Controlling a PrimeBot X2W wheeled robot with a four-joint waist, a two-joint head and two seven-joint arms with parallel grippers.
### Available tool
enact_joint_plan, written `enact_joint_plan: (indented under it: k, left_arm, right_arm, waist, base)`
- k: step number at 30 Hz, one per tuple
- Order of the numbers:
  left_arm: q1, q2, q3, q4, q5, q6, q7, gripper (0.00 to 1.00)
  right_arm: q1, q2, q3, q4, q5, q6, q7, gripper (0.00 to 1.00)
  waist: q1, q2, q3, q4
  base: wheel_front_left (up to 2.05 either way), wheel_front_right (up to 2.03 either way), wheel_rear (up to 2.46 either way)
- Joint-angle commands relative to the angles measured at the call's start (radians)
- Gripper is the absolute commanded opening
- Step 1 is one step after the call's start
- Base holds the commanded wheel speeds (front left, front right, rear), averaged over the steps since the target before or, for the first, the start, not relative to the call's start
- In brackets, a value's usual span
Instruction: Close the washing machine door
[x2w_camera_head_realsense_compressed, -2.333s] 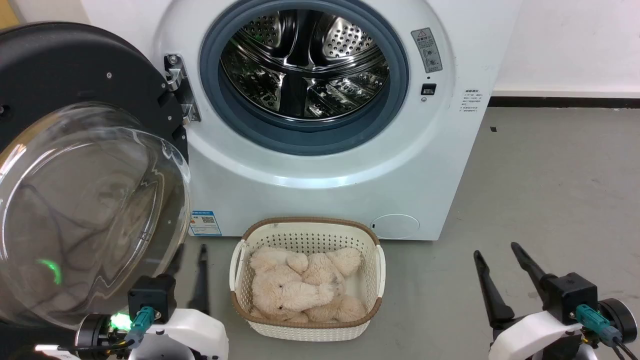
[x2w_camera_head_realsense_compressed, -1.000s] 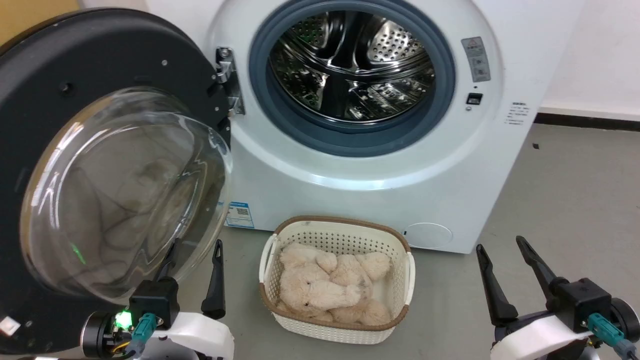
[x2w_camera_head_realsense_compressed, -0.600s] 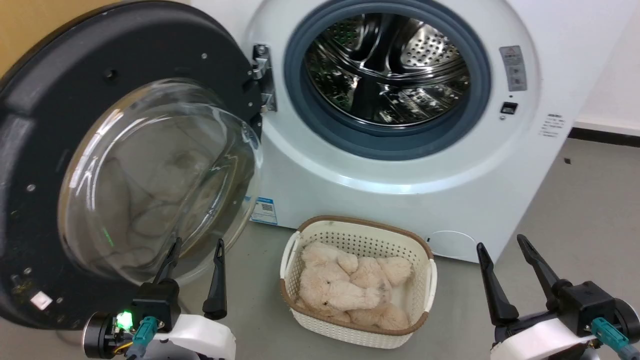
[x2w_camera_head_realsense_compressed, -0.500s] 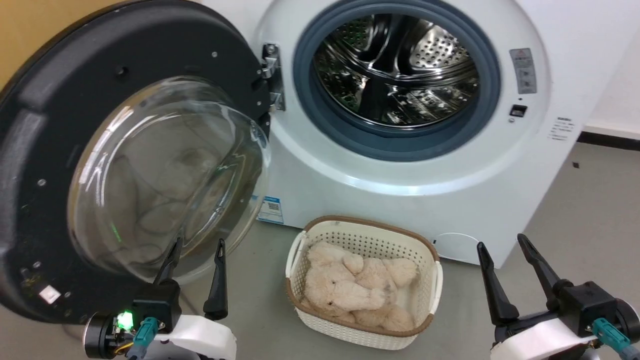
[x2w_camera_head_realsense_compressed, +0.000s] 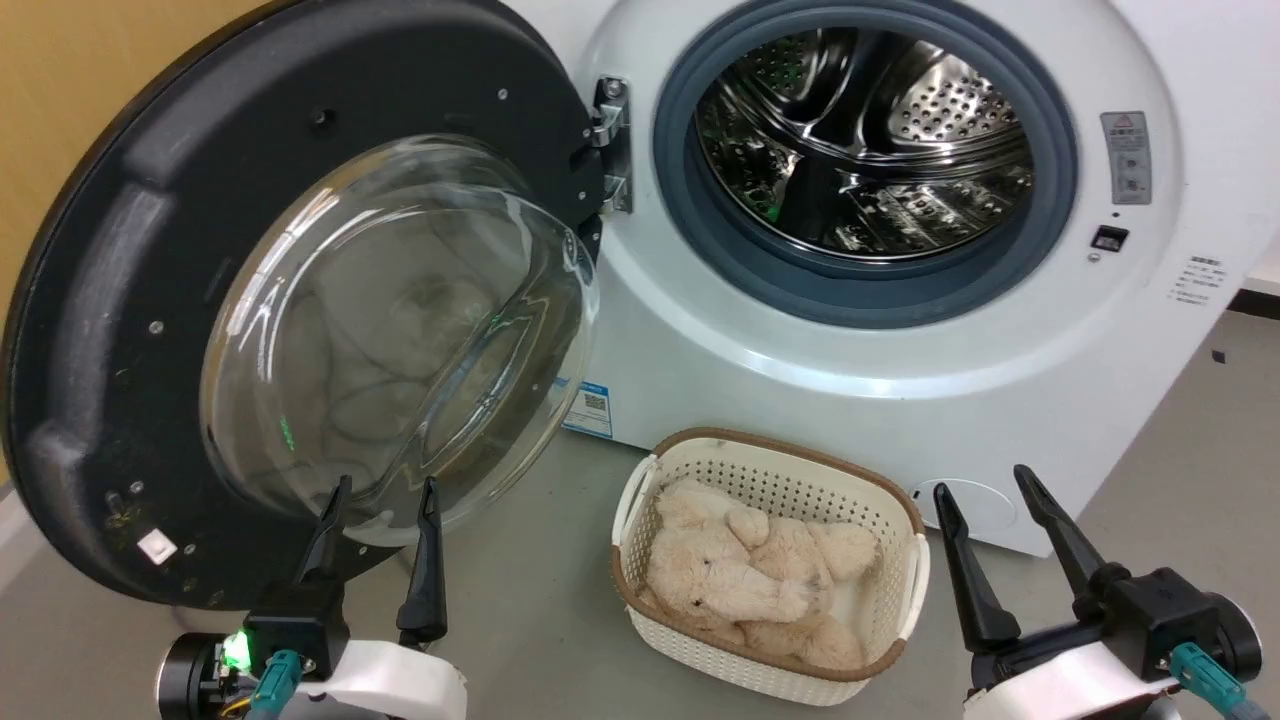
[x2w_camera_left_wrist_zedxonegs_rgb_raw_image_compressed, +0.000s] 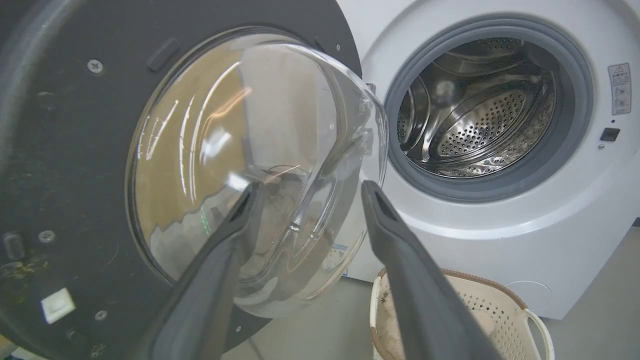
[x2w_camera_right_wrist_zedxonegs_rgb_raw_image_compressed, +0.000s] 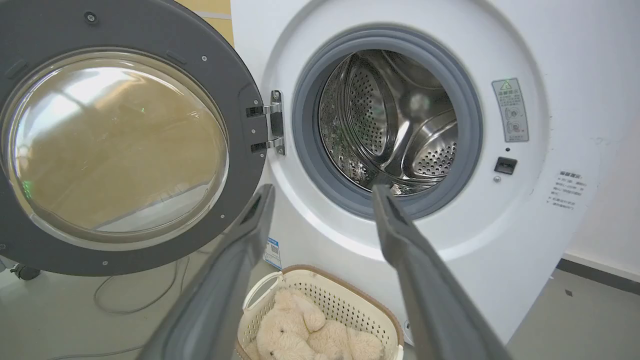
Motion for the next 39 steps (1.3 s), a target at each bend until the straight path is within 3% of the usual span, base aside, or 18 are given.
enact_joint_plan:
  k: [1, 39]
  left_arm:
    - [0.013, 0.000, -0.002, -0.006, -0.005, 0.008, -0.011, 1.00]
    - [0.069, 0.000, 0.006, -0.091, -0.033, 0.067, -0.088, 1.00]
  right_arm:
    - [-0.009, 0.001, 0.006, -0.001, 0.002, 0.000, -0.013, 1.00]
    - [-0.076, 0.001, 0.099, 0.035, 0.015, 0.001, -0.090, 1.00]
  waist:
    - [0.0000, 0.0000, 0.002, 0.010]
    - [0.0000, 0.0000, 0.031, 0.182]
  base:
    - [0.00, 0.00, 0.00]
    - [0.00, 0.00, 0.00]
